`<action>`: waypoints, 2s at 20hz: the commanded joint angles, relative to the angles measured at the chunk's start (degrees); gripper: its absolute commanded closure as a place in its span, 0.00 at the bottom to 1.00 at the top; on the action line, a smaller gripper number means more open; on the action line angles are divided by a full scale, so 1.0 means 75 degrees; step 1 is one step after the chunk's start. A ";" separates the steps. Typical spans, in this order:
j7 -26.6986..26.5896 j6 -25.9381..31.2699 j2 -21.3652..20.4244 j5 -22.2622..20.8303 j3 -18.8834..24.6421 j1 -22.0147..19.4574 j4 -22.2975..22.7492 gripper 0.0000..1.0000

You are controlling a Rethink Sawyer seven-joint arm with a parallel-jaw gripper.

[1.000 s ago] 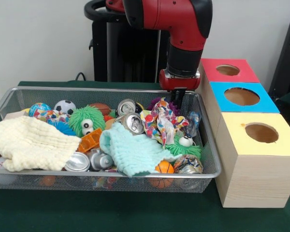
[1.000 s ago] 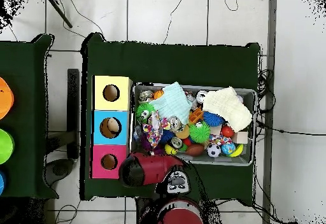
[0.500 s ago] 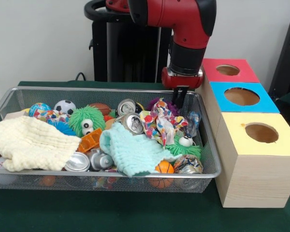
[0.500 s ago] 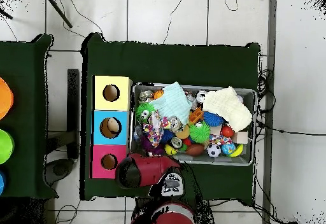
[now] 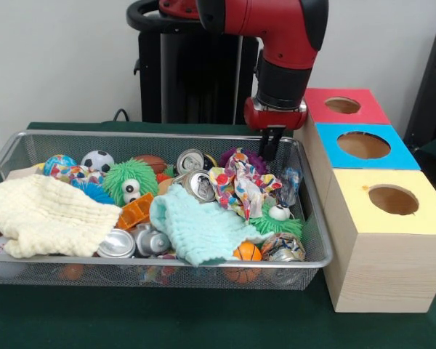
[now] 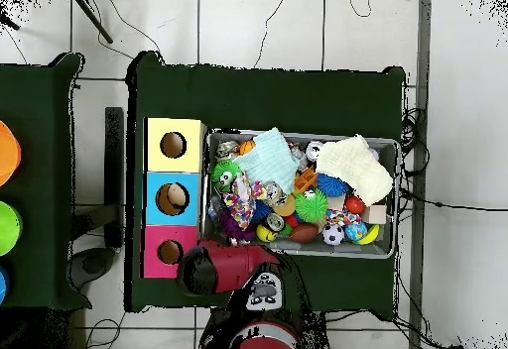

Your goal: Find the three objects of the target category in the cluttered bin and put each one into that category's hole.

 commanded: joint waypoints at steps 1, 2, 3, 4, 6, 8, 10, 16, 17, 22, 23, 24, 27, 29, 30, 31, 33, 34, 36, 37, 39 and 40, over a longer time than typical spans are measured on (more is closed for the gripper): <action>0.1386 0.0204 -0.0027 0.0335 0.0366 -0.0065 0.0011 1.00; 0.1402 0.0193 -0.0061 0.0346 0.0371 -0.0046 0.0026 1.00; 0.1425 0.0156 -0.0037 0.0360 0.0387 -0.0045 0.0023 1.00; 0.1431 0.0157 -0.0007 0.0367 0.0401 -0.0049 0.0026 1.00; 0.1466 0.0114 -0.0049 0.0376 0.0428 -0.0047 0.0086 1.00; 0.1471 0.0149 -0.0118 0.0377 0.0431 -0.0024 0.0146 1.00; 0.1510 0.0139 -0.0137 0.0395 0.0418 0.0033 0.0191 1.00; 0.1618 -0.0101 0.0244 0.0494 0.0448 0.0132 0.0075 1.00; 0.1624 -0.0137 0.0336 0.0513 0.0466 0.0139 0.0047 1.00; 0.1487 -0.0109 0.0703 0.0568 0.0539 0.0082 -0.0253 1.00; 0.1486 -0.0146 0.0735 0.0578 0.0535 0.0096 -0.0262 1.00; 0.1449 -0.0150 0.0760 0.0570 0.0536 0.0062 -0.0278 1.00; 0.1422 -0.0214 0.0858 0.0584 0.0561 0.0057 -0.0311 1.00; 0.1425 -0.0274 0.0932 0.0603 0.0573 0.0076 -0.0336 1.00; 0.1448 -0.0352 0.0957 0.0601 0.0575 0.0081 -0.0287 1.00; 0.1447 -0.0420 0.1032 0.0603 0.0593 0.0073 -0.0309 1.00; 0.1452 -0.0612 0.1163 0.0580 0.0618 0.0005 -0.0293 1.00; 0.1450 -0.0677 0.1230 0.0575 0.0628 -0.0017 -0.0298 1.00; 0.1427 -0.0763 0.1271 0.0559 0.0628 -0.0055 -0.0280 1.00; 0.1422 -0.0811 0.1298 0.0552 0.0636 -0.0075 -0.0271 1.00; 0.1414 -0.0892 0.1381 0.0544 0.0655 -0.0103 -0.0262 1.00; 0.1430 -0.0994 0.1407 0.0525 0.0660 -0.0115 -0.0218 1.00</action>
